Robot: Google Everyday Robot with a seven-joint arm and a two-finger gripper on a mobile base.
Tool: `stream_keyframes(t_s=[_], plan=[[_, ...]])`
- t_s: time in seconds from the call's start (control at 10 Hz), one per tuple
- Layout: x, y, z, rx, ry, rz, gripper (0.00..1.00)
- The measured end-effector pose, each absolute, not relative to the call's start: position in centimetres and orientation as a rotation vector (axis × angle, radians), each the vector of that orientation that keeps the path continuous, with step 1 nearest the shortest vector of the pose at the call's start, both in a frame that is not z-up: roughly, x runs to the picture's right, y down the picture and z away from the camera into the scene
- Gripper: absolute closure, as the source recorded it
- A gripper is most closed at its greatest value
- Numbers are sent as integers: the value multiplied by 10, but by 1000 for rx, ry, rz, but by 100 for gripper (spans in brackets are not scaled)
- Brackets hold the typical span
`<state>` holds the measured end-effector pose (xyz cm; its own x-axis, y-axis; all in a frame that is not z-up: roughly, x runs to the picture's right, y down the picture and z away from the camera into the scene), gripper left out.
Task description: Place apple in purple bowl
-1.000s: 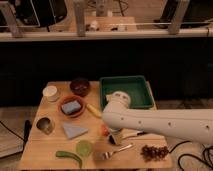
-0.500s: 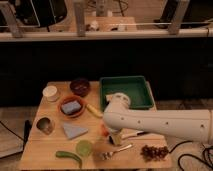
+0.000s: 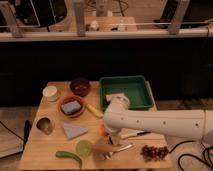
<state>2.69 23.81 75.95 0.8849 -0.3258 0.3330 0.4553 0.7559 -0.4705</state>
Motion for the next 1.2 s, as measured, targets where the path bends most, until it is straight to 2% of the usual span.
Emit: stream_keyframes(t_s=[0.6, 1.2], plan=[[-2, 214, 761, -514, -387, -717, 20], [12, 206, 764, -417, -529, -1008, 20]])
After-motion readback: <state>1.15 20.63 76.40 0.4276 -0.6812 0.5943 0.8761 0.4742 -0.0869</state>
